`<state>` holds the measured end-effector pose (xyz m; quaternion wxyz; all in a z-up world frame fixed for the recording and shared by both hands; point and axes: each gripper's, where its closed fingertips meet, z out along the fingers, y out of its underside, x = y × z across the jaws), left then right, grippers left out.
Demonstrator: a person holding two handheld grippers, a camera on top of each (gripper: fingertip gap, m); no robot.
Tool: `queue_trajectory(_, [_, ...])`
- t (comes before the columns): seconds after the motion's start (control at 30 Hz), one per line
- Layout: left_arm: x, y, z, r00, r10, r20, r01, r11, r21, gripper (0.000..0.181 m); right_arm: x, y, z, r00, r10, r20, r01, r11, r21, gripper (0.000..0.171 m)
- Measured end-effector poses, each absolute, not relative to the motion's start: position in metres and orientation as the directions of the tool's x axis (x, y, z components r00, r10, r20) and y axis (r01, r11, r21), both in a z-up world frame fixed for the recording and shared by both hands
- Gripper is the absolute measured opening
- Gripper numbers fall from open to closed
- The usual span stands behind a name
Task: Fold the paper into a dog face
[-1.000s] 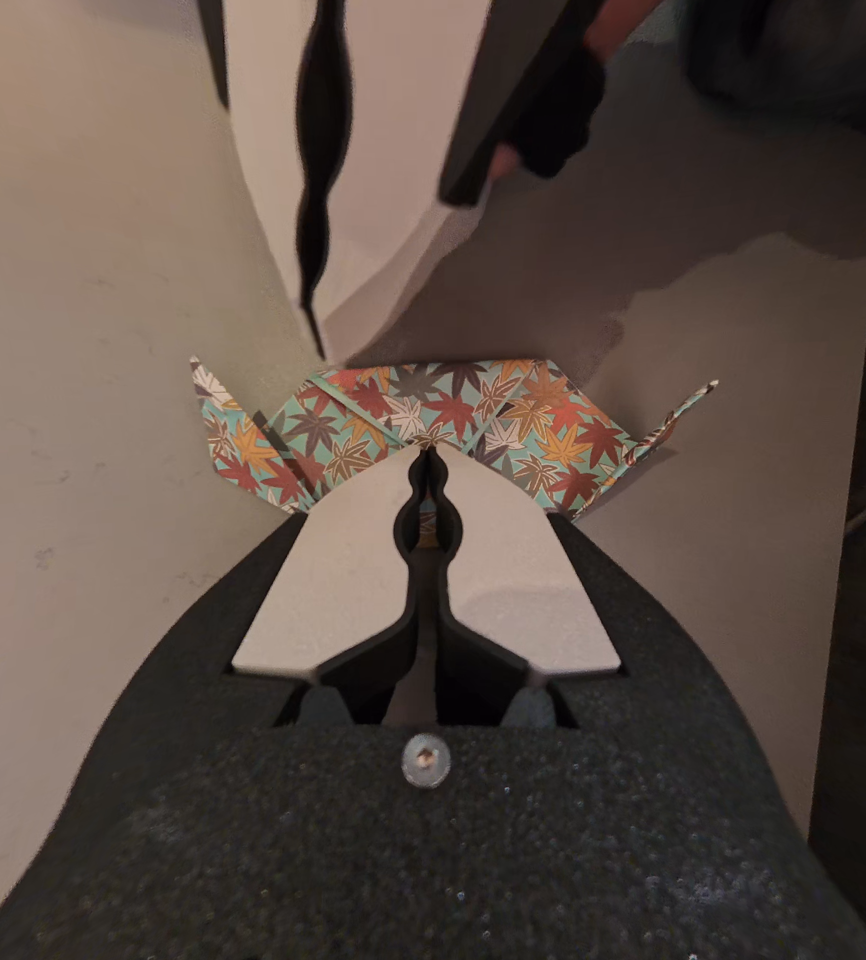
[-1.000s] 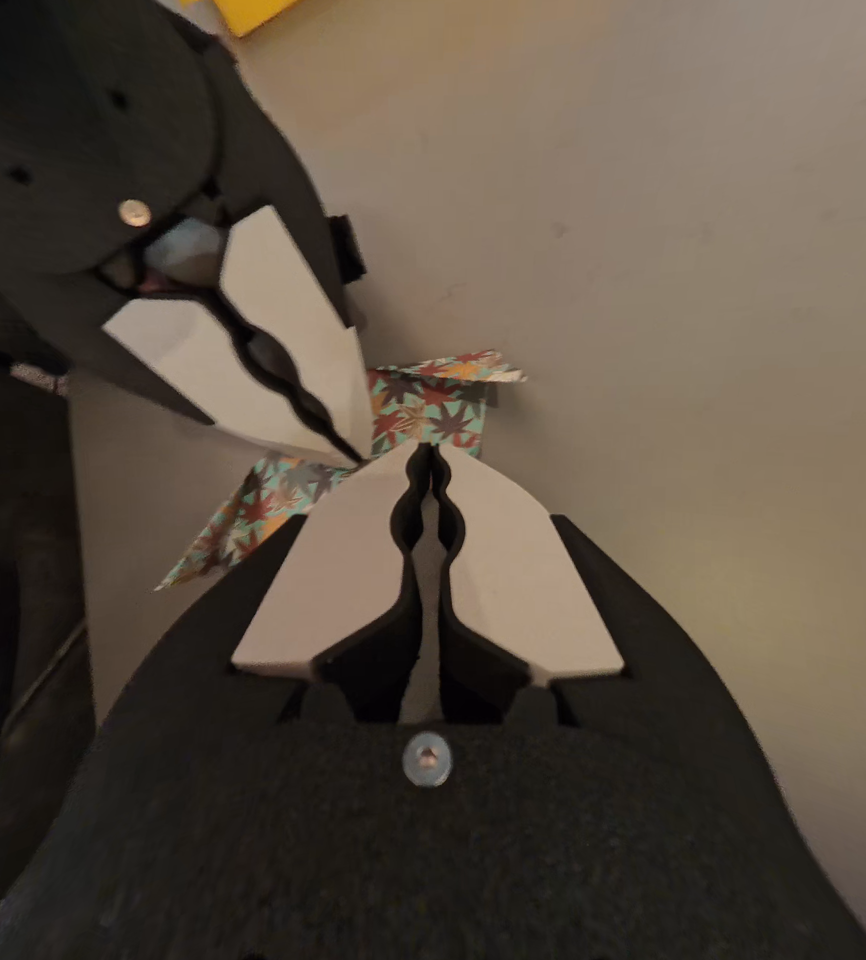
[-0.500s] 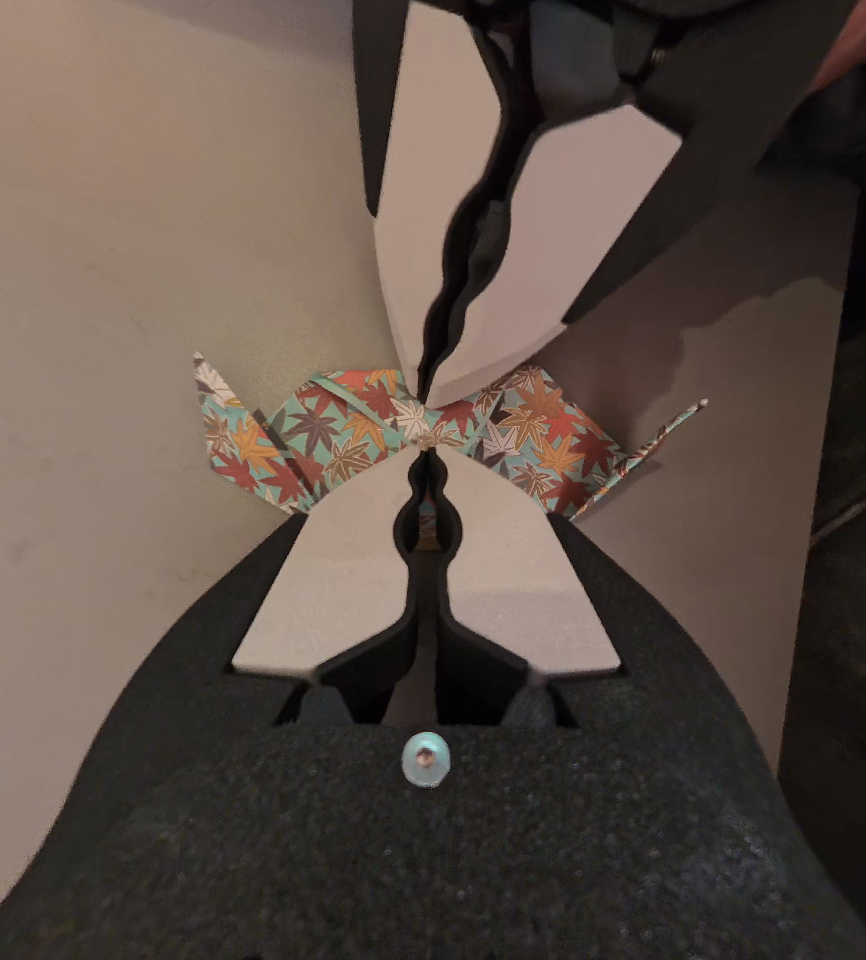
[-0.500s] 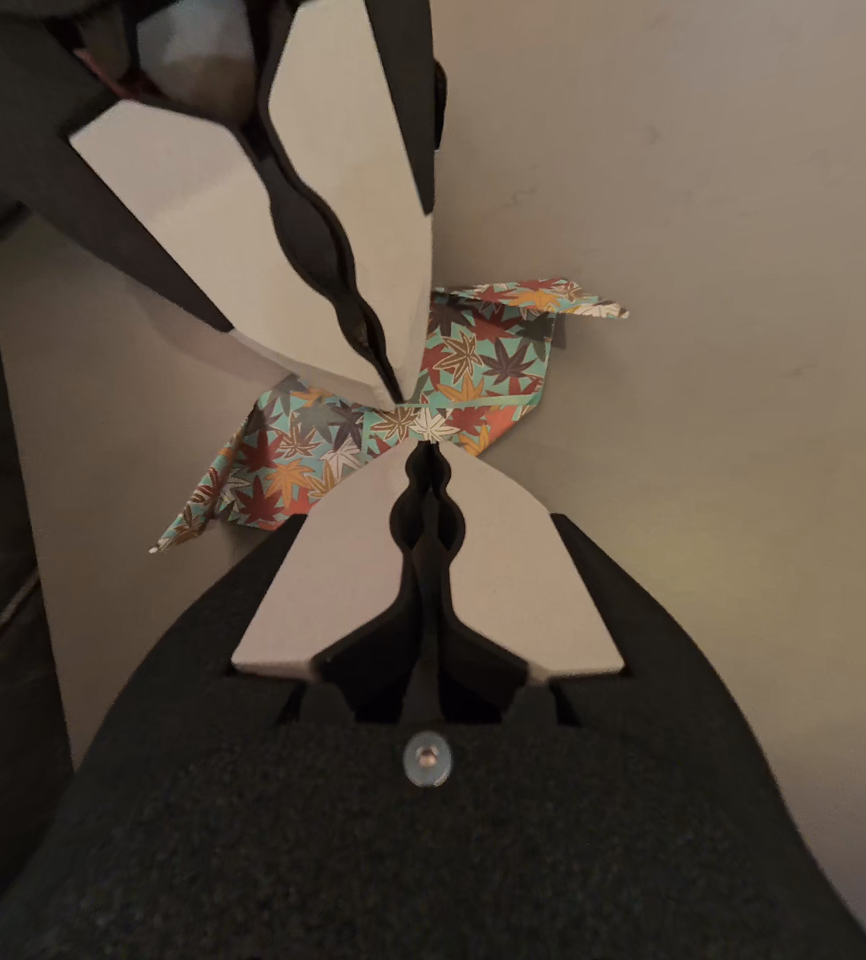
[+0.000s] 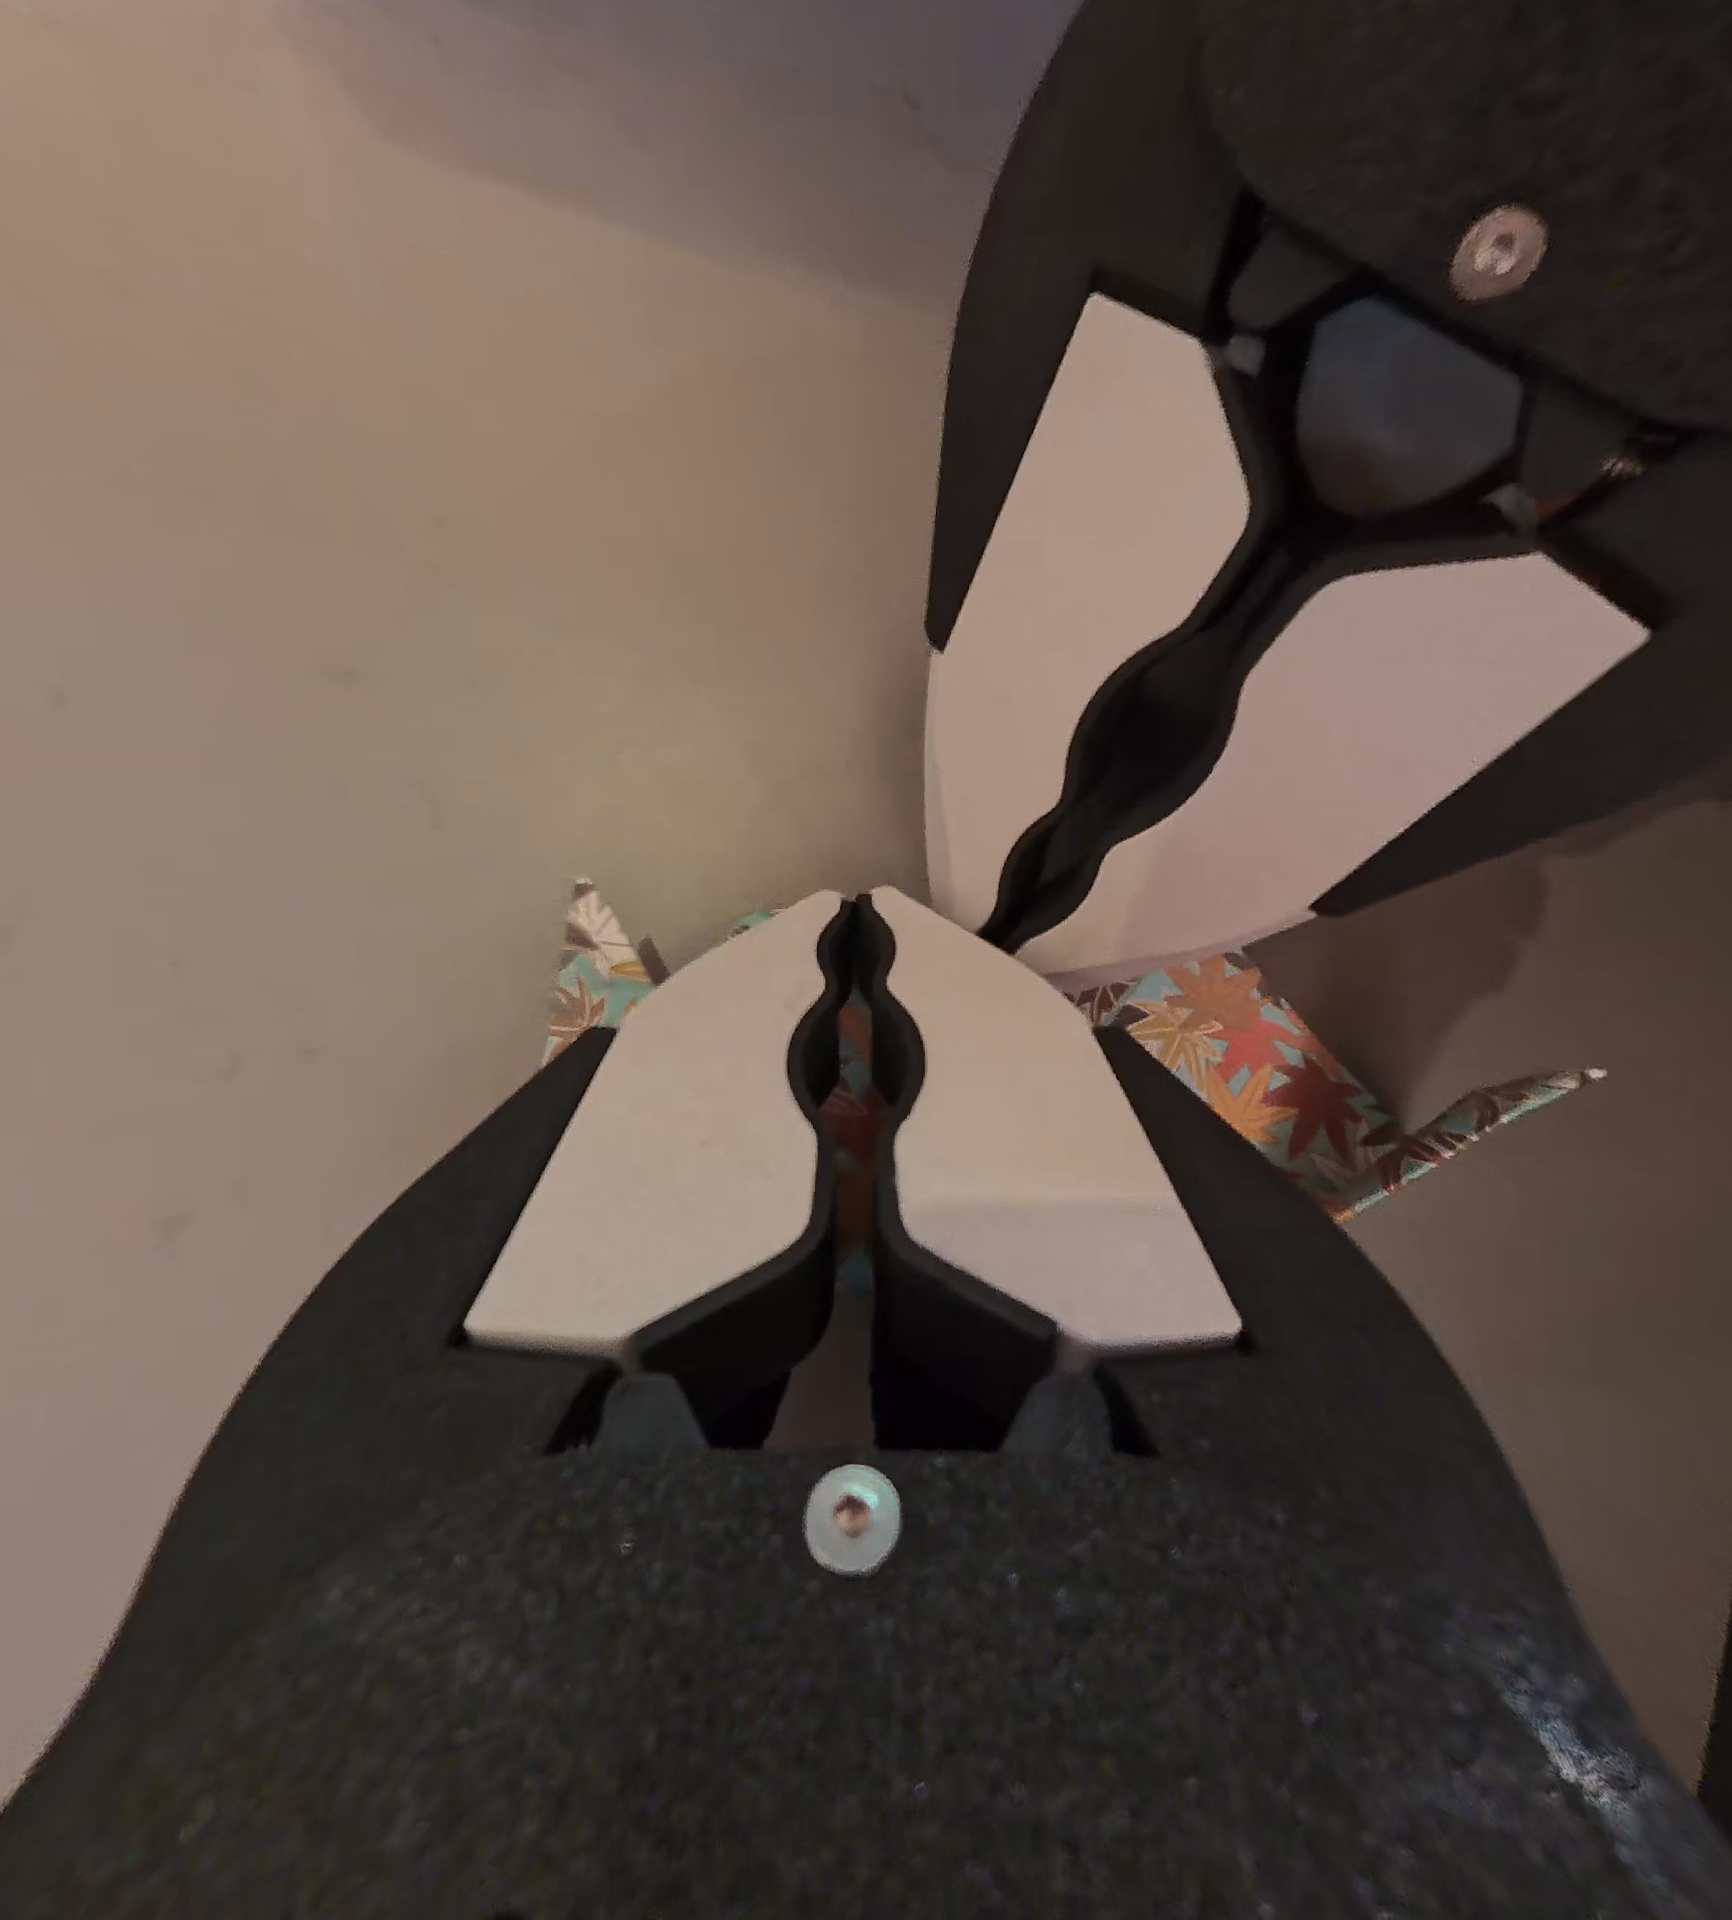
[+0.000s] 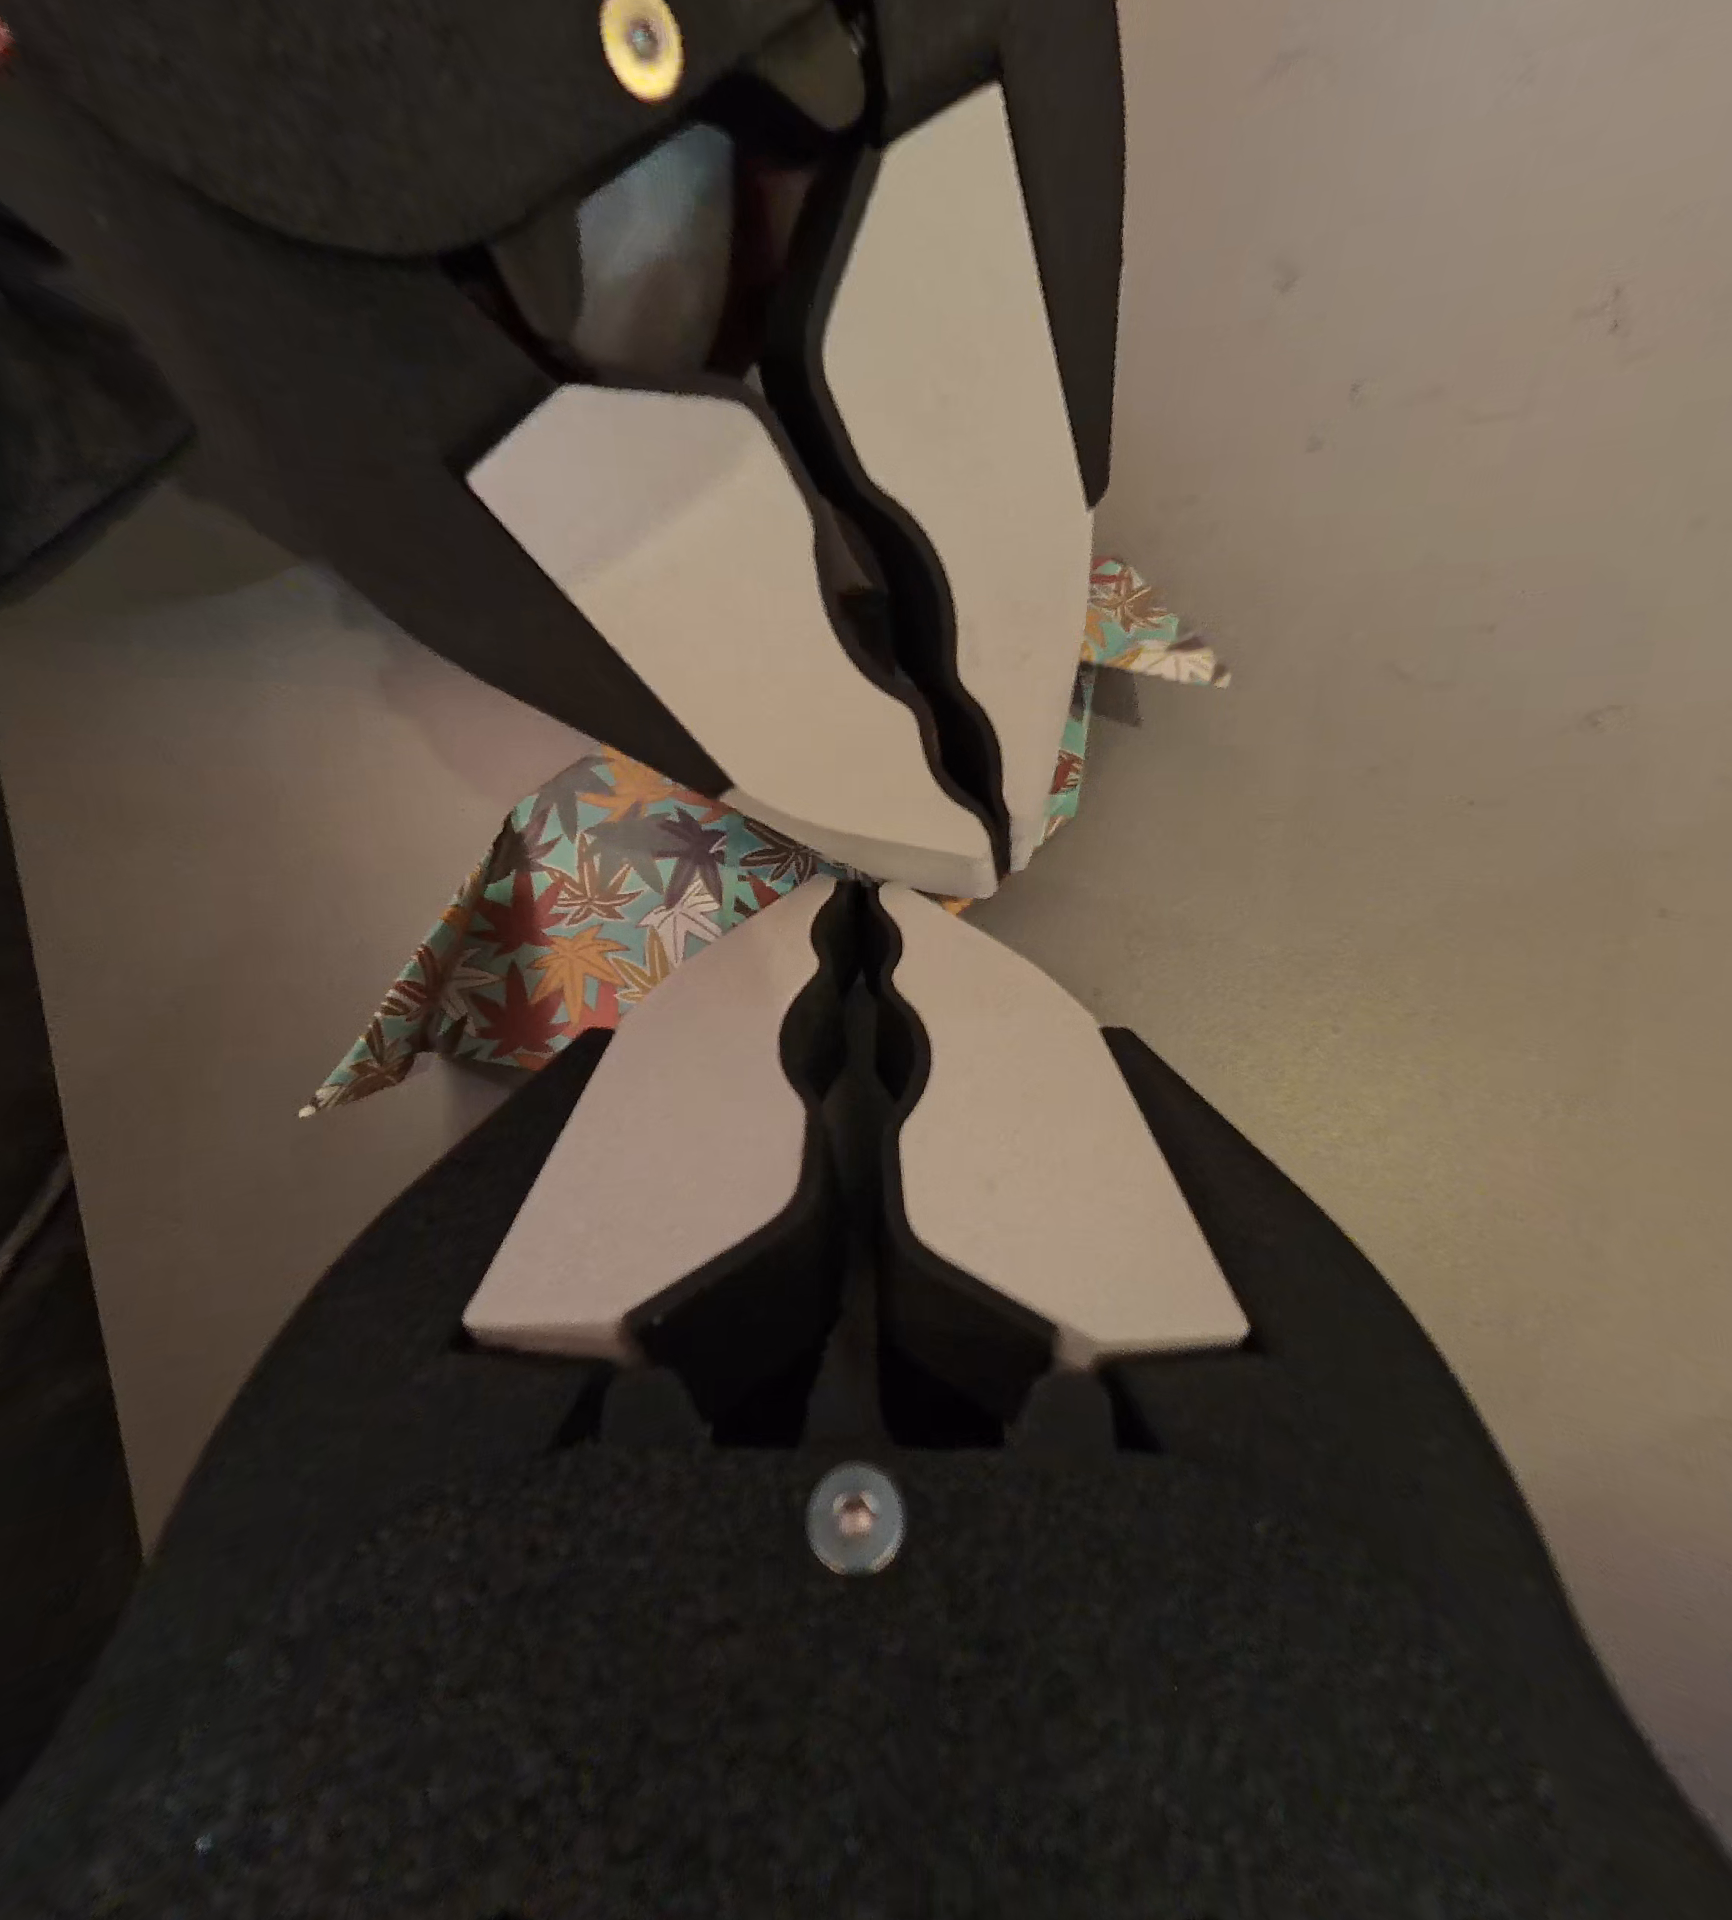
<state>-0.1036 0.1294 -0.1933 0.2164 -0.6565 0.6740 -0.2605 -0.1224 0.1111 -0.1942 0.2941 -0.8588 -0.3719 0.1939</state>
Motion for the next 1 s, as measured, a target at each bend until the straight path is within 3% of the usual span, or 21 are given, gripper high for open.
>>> queue_trajectory(0.57, [-0.109,0.141,-0.189,-0.067,-0.997,-0.049,-0.775,0.083,-0.626,0.0,-0.123,0.111,-0.194,0.655,0.736,-0.172,0.49,-0.587,-0.644,0.0])
queue_trajectory(1.0, [-0.105,0.133,-0.194,-0.103,-0.995,0.011,-0.768,0.073,-0.636,0.0,-0.123,0.111,-0.194,0.66,0.736,-0.15,0.49,-0.573,-0.658,0.0])
